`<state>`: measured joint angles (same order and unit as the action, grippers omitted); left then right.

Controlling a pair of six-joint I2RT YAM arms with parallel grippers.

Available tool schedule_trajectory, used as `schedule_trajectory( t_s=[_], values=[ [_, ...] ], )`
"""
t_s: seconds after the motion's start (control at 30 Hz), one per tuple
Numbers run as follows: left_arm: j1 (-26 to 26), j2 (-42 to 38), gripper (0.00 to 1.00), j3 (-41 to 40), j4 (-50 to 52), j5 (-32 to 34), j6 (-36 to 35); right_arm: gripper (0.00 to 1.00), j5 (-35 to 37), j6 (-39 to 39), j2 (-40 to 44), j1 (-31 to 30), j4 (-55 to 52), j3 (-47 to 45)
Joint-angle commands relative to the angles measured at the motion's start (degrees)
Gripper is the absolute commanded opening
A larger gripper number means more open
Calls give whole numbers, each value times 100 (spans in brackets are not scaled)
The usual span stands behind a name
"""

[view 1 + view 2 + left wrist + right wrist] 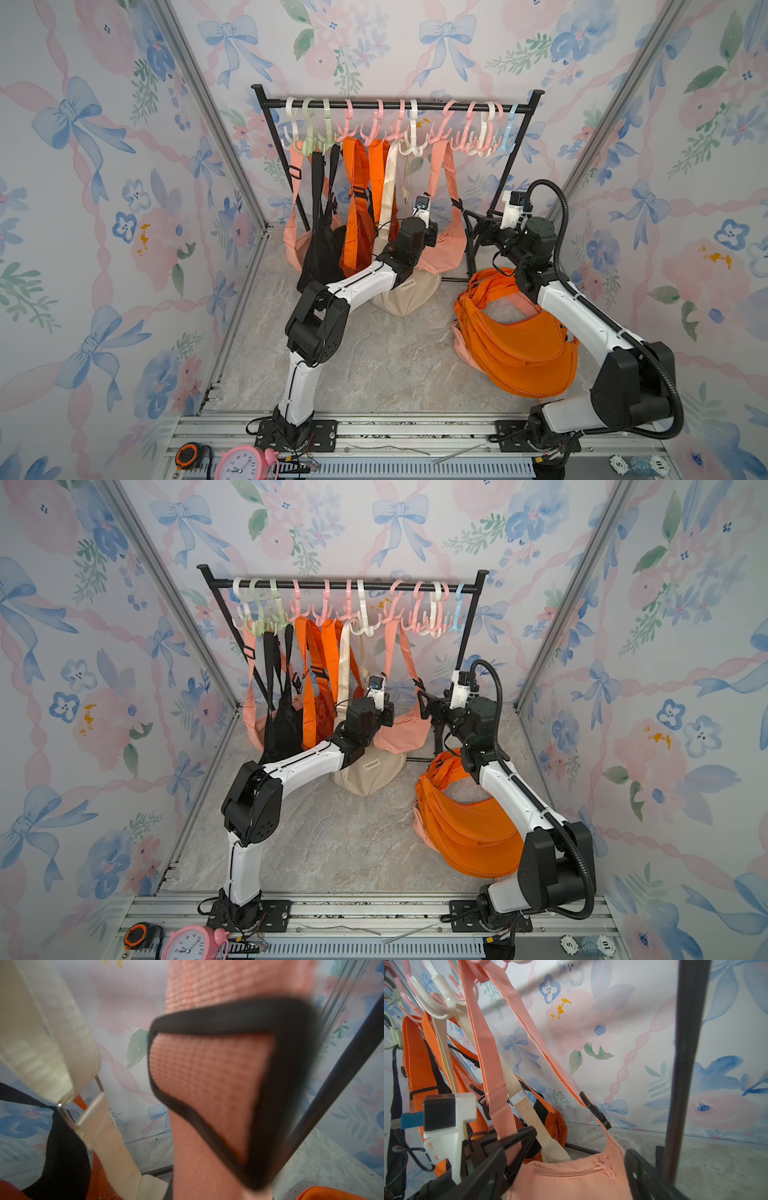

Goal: Take the bag off the hook
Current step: Pick up the bag from the hook.

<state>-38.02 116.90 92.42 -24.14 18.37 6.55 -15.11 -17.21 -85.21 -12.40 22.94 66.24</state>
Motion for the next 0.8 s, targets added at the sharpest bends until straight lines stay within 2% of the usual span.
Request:
schedule_trajectory(
  t_s=[0.0,0.27,0.53,0.63,0.77],
  values=[
    [84,-472,0,-265,-181,-10,-57,90,-708,340,-312,30,26,520],
    [206,-1068,0,-753,-287,-302,-22,90,-1160,523,-1244,44,162,1474],
    [312,-1469,0,-979,-287,-479,-61,88,-1324,200,-2112,17,247,2603],
    [356,-1591,0,-1089,-291,-501,-57,85,-1301,78,-2335,1,265,2945],
    [418,-1758,0,-1234,-289,-530,-57,76,-1301,-36,-2543,-55,247,3278]
  ],
)
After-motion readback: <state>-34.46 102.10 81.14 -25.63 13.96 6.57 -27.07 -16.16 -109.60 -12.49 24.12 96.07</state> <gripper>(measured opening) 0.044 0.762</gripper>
